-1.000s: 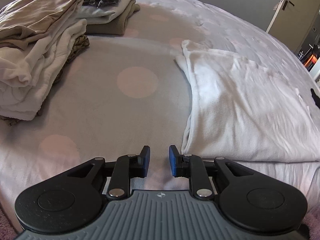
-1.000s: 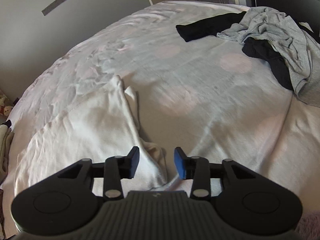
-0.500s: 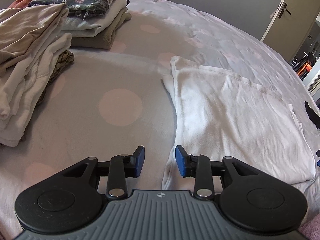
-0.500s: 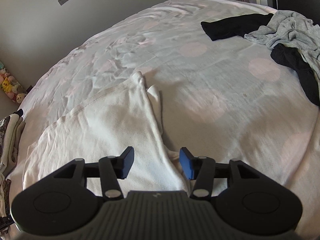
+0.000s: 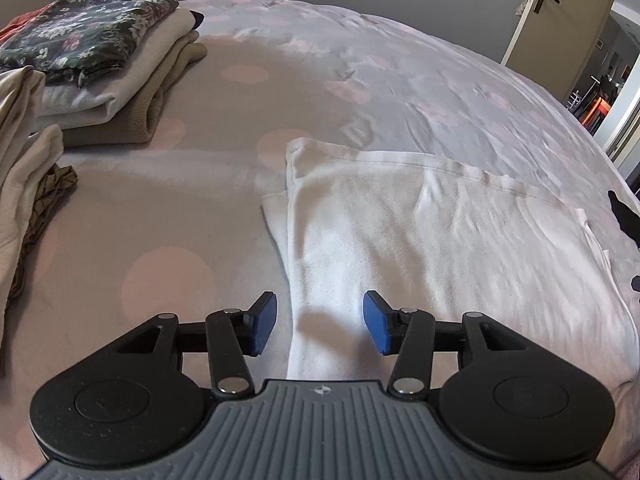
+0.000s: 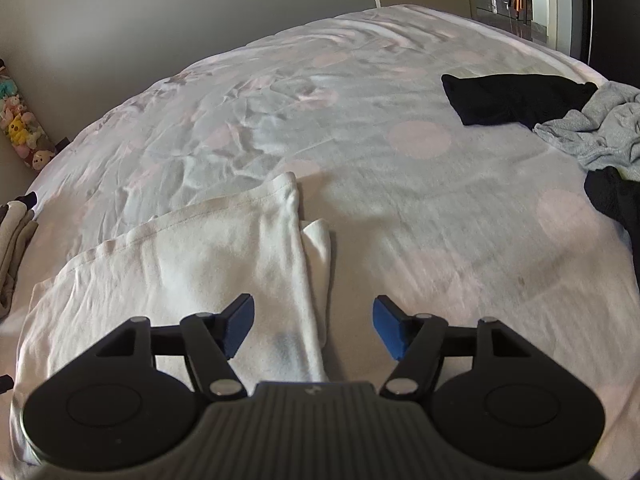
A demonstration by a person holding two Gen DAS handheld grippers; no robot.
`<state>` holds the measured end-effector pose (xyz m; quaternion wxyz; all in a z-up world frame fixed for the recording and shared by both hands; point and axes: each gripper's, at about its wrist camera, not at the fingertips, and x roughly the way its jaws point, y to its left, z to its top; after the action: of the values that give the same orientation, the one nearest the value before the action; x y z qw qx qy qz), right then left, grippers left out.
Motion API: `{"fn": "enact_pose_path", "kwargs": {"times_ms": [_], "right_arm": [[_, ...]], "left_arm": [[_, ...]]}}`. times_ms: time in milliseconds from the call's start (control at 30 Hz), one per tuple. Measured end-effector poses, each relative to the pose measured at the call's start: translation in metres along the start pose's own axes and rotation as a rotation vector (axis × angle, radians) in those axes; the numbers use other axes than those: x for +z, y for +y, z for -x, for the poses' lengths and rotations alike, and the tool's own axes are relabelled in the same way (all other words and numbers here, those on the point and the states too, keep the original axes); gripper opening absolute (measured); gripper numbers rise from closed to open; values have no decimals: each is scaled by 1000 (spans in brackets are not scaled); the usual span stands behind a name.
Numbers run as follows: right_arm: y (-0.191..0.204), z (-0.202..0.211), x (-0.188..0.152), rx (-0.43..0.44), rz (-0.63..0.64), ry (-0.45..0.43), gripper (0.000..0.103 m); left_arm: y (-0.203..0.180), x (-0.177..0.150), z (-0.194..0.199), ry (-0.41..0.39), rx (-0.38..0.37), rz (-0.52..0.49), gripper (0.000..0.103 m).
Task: Fold clothes
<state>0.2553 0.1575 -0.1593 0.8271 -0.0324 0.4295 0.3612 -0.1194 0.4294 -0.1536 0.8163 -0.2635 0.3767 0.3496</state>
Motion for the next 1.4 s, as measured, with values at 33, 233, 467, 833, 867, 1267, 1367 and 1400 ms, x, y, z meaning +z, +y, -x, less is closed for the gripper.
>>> {"fn": "enact_pose_path", "kwargs": {"times_ms": [33, 233, 467, 833, 867, 1267, 1367, 1400], "right_arm": [[-2, -4, 2, -4, -2, 3, 69], [-14, -24, 5, -3, -45, 16, 69], [-28, -32, 2, 44, -105, -23, 70], [-44, -53, -1, 188, -219, -80, 74], [-41, -55, -2, 191, -201, -78, 74], [-17, -68, -3, 198, -74, -54, 15], [-12, -58, 0, 209, -113, -56, 14], [-7, -52, 2, 221, -112, -62, 14]], "left_arm": [[-1, 1, -4, 6, -3, 3, 46], [-2, 0, -27, 43, -4, 5, 47], [1, -5, -32, 31, -18, 17, 50], [-4, -4, -34, 42, 16, 23, 51], [-5, -4, -35, 44, 22, 24, 51], [-5, -4, -32, 44, 32, 27, 51], [0, -3, -26, 38, 15, 59, 50], [2, -2, -23, 35, 12, 62, 50]]}}
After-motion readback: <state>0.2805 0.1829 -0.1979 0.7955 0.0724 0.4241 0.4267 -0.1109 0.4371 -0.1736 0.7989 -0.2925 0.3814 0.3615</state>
